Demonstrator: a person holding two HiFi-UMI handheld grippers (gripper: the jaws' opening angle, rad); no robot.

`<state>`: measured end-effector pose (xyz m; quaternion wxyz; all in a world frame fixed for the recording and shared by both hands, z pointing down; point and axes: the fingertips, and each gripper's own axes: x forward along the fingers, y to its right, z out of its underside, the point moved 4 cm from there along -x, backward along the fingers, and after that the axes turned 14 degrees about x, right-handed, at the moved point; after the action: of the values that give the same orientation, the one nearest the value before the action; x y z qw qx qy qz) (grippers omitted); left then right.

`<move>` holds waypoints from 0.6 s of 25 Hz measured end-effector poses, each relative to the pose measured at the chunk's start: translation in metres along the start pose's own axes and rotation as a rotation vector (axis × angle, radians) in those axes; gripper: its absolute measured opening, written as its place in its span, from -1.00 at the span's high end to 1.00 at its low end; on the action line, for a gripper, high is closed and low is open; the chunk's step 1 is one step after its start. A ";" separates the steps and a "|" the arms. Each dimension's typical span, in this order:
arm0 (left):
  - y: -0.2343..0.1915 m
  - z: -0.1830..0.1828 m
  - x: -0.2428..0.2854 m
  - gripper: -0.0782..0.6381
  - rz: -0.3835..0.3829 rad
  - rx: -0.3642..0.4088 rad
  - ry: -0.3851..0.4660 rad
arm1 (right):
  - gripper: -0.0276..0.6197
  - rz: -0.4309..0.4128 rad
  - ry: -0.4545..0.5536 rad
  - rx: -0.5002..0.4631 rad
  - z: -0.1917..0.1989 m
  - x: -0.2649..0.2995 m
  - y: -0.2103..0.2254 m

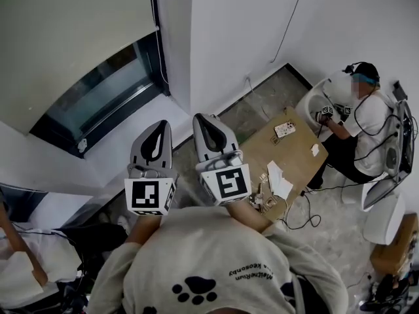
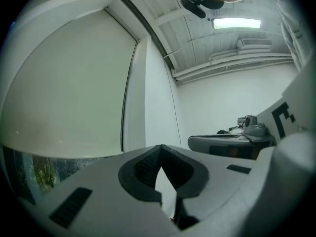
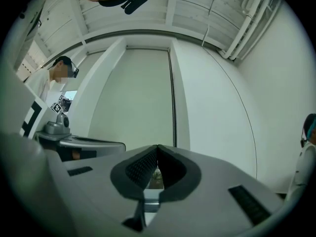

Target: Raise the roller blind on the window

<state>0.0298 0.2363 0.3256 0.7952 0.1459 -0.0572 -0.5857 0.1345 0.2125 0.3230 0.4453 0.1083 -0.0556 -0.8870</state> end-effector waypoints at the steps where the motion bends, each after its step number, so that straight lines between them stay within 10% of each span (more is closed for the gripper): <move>1: -0.005 0.003 0.003 0.76 0.006 -0.003 0.000 | 0.89 0.004 -0.003 -0.003 0.002 0.005 -0.002; 15: -0.034 0.036 0.025 0.76 0.035 -0.052 -0.008 | 0.89 -0.009 -0.044 -0.002 0.031 0.050 -0.007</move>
<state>-0.0032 0.1974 0.3480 0.8087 0.1216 -0.0478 -0.5736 0.0924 0.1761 0.3445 0.4403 0.0883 -0.0640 -0.8912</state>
